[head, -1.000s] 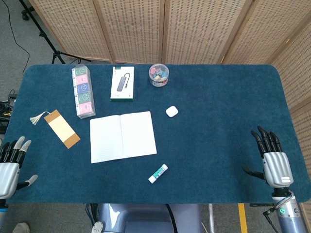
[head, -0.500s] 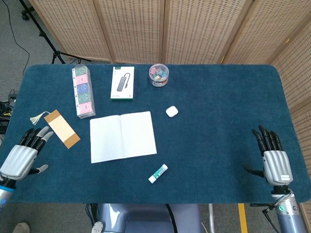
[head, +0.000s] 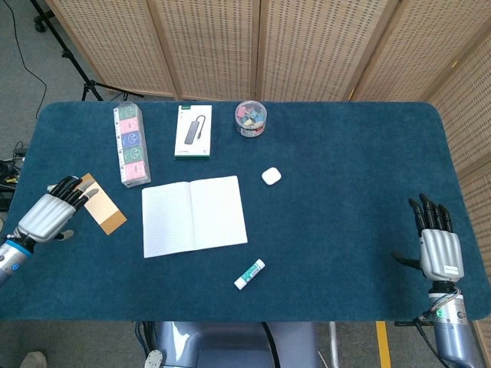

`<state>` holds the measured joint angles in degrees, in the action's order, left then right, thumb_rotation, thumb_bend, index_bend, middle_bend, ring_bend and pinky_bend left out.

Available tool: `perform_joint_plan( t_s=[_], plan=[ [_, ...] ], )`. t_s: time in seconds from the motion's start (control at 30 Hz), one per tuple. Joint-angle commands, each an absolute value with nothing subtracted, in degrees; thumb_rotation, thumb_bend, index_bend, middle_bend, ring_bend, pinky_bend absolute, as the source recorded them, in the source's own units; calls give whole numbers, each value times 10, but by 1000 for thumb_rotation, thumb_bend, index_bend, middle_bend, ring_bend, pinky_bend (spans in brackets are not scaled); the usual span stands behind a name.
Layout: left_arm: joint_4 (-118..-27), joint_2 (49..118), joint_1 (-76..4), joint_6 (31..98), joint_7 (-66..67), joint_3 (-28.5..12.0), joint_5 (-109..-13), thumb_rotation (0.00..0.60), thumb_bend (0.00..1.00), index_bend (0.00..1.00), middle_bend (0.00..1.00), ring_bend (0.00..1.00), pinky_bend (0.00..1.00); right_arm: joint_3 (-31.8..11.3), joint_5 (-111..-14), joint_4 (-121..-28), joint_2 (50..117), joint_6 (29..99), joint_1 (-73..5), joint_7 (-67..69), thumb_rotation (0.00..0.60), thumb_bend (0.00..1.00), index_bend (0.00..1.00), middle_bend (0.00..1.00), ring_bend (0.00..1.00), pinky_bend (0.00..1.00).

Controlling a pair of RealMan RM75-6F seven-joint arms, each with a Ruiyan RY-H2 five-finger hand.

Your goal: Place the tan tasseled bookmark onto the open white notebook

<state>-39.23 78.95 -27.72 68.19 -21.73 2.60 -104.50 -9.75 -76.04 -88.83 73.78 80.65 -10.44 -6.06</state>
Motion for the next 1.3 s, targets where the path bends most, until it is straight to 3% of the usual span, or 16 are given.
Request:
perform_joint_plan(
  t_s=[0.03, 0.23, 0.57, 1.3],
  plan=[
    [-245, 884, -313, 665, -311, 57, -1062, 600, 63, 138, 0, 0, 10, -99, -757, -885, 740, 805, -105, -63, 600, 0, 0, 0, 0, 0],
    [-155, 936, -328, 655, -335, 82, -1070, 600, 133, 222, 0, 0, 10, -102, -744, -876, 746, 796, -109, -69, 600, 0, 0, 0, 0, 0],
    [-113, 957, -345, 634, -348, 100, -1065, 600, 268, 227, 0, 0, 10, -105, -733, -869, 750, 792, -110, -72, 600, 0, 0, 0, 0, 0],
    [-85, 994, -353, 574, -354, 117, -1038, 600, 231, 227, 0, 0, 10, -106, -724, -867, 751, 786, -112, -76, 600, 0, 0, 0, 0, 0]
  ],
)
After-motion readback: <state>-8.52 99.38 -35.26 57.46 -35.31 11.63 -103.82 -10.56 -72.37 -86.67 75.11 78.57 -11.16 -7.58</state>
